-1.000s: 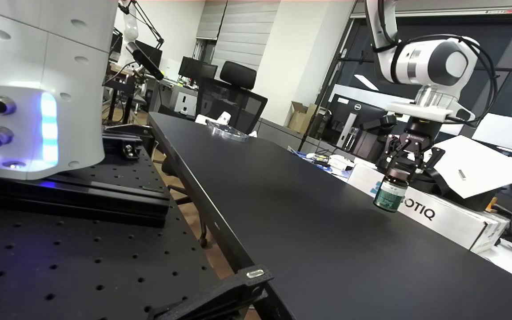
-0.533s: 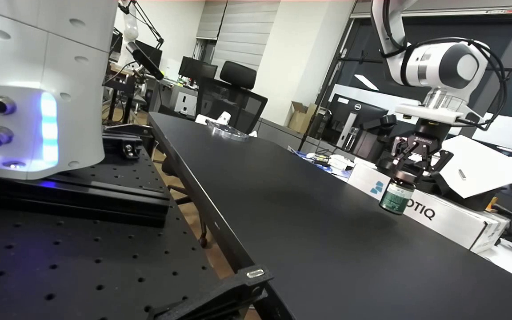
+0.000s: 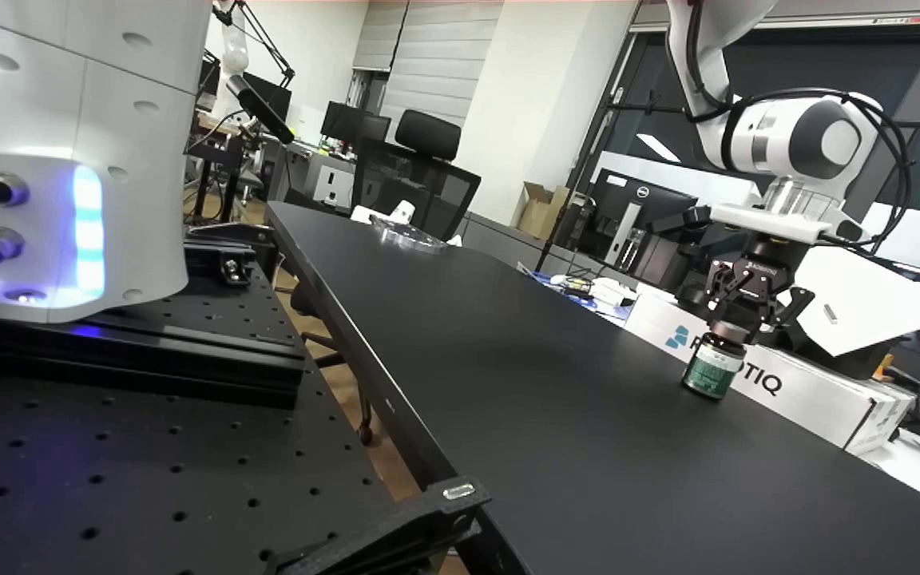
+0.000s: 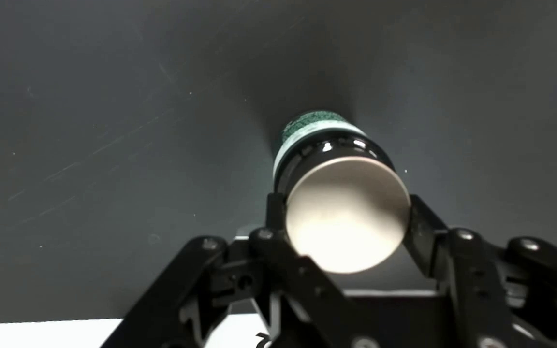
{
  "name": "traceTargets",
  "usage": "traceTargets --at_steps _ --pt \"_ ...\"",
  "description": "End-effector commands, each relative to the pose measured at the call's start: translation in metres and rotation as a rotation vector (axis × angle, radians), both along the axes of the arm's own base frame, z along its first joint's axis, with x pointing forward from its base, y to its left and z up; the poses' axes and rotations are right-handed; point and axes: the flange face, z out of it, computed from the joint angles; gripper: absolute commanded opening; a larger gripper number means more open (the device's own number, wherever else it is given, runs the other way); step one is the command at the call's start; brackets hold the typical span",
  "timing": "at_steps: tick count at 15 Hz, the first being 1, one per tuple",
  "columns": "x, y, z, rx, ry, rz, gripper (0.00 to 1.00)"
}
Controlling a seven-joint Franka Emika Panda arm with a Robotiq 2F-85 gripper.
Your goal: Move the bottle backwards
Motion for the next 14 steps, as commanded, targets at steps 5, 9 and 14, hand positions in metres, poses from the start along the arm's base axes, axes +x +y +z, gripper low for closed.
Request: traceTargets --at_steps 5,9,14 --pt "0.005 0.029 0.095 0.03 -0.077 0.022 1.0" --pt "-0.007 0.054 0.159 -0.005 -0.126 0.055 1.0" --pt "0.007 0.05 0.143 0.003 -0.146 0.066 1.0"
